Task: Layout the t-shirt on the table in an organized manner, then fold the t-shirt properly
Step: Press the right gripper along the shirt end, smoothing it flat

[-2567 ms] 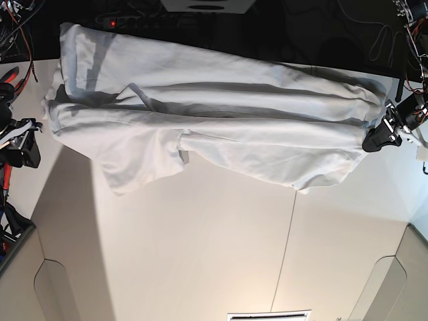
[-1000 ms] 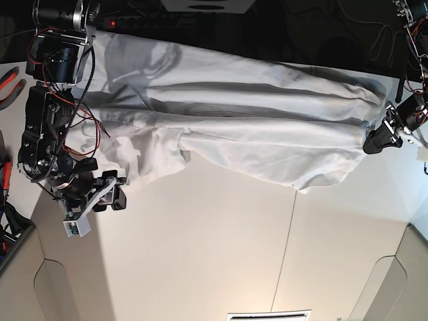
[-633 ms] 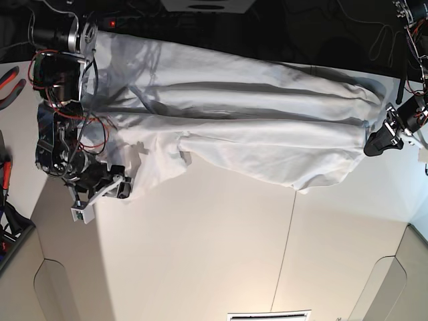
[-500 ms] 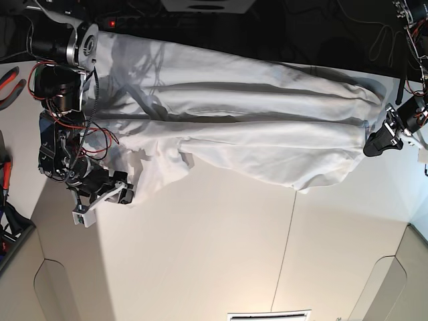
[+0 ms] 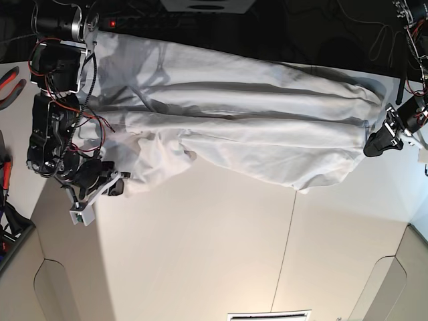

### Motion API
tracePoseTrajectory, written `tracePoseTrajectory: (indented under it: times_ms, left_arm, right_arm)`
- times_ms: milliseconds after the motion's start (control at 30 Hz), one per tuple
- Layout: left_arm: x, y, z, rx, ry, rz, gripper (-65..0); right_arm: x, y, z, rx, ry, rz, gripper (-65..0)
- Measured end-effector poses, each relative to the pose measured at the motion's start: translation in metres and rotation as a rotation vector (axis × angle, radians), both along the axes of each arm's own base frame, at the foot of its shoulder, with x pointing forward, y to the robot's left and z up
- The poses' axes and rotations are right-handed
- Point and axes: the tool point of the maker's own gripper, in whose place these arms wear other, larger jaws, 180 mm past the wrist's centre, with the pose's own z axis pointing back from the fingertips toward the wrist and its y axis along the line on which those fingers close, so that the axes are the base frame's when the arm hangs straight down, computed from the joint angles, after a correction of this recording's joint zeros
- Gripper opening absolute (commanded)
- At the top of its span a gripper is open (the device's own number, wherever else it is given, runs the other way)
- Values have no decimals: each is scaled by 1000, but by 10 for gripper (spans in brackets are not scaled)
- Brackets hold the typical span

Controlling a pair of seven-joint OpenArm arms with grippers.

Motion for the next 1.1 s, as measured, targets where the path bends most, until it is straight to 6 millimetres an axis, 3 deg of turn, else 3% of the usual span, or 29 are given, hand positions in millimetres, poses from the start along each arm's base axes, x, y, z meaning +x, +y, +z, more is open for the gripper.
tracePoseTrajectory:
  times_ms: [100,167,333,700,833,1100]
  left_arm:
    - [0,0,0,0,-1,0,-483]
    - [0,0,0,0,0,0,-483]
    - [0,0,0,0,0,0,-483]
    - [0,0,0,-2,-2,2,-483]
    - [0,0,0,-2,-1,2,-483]
    - [0,0,0,-1,-2,1,-483]
  right_arm:
    - [2,2,41,-26,-110,21,-650]
    - [-7,5,54,-40,-133,39,-650]
    - [-45,17,56,-1,-109,74,-650]
    - [-140,69,71,220,-75,238,-650]
    - [-169,77,65,291,-21,240,-650]
    - [-201,82,53,336,64,242,-650]
